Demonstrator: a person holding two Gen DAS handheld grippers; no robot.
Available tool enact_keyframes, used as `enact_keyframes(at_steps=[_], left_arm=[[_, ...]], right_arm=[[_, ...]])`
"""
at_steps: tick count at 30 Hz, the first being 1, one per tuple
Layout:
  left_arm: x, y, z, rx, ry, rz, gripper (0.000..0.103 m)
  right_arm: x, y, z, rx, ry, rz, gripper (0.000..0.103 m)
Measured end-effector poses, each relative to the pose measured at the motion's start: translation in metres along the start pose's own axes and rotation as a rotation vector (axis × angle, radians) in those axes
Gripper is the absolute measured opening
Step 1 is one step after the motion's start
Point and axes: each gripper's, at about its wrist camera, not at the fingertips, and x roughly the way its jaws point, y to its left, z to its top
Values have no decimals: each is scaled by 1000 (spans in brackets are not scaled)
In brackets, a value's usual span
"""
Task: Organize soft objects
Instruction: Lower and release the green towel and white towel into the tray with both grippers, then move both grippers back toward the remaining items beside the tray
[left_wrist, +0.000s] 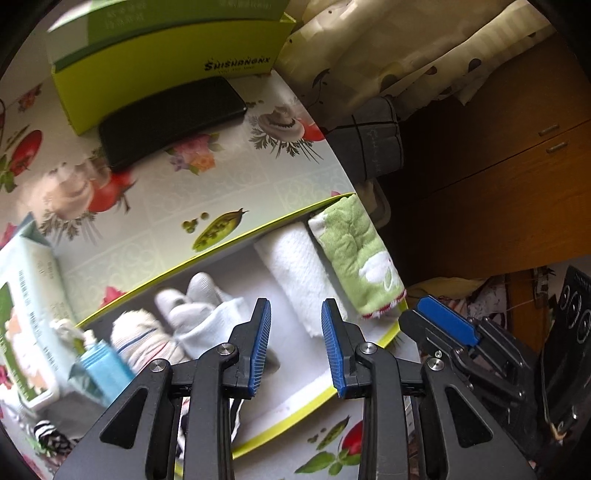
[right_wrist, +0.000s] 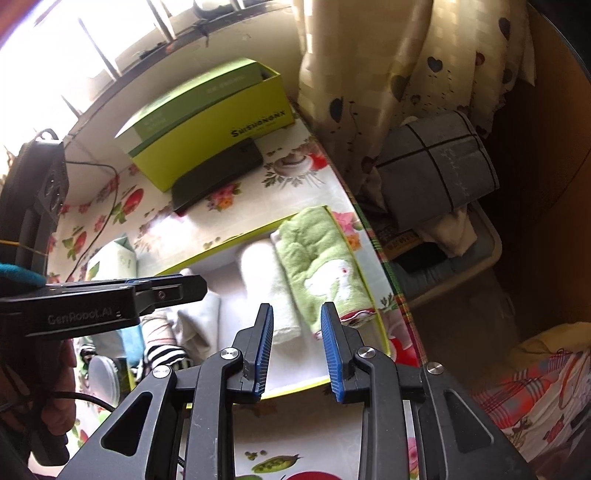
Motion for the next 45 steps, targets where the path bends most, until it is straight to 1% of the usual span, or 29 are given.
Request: enact_keyframes(at_steps=[4, 11, 13, 25, 32, 45], left_arm=[[-21, 3, -13, 25, -37, 25, 30], [-53, 8, -36, 35, -86, 61, 30], [-60, 10, -44, 37, -94, 82, 30], [-99, 35, -86, -10, -151, 114, 30], [-112, 46, -100, -28, -183, 136, 30], [-127, 68, -123, -72, -205, 169, 30]], right_arm=[[-7, 13, -3, -26, 4, 12, 29], [-21, 44, -14, -90, 10, 36, 30], [-25, 52, -17, -103, 11, 42, 30], [-37, 103, -31, -205, 18, 76, 30], [-38, 122, -34, -252, 29, 90, 30], [-38, 152, -41, -319, 51, 121, 31]])
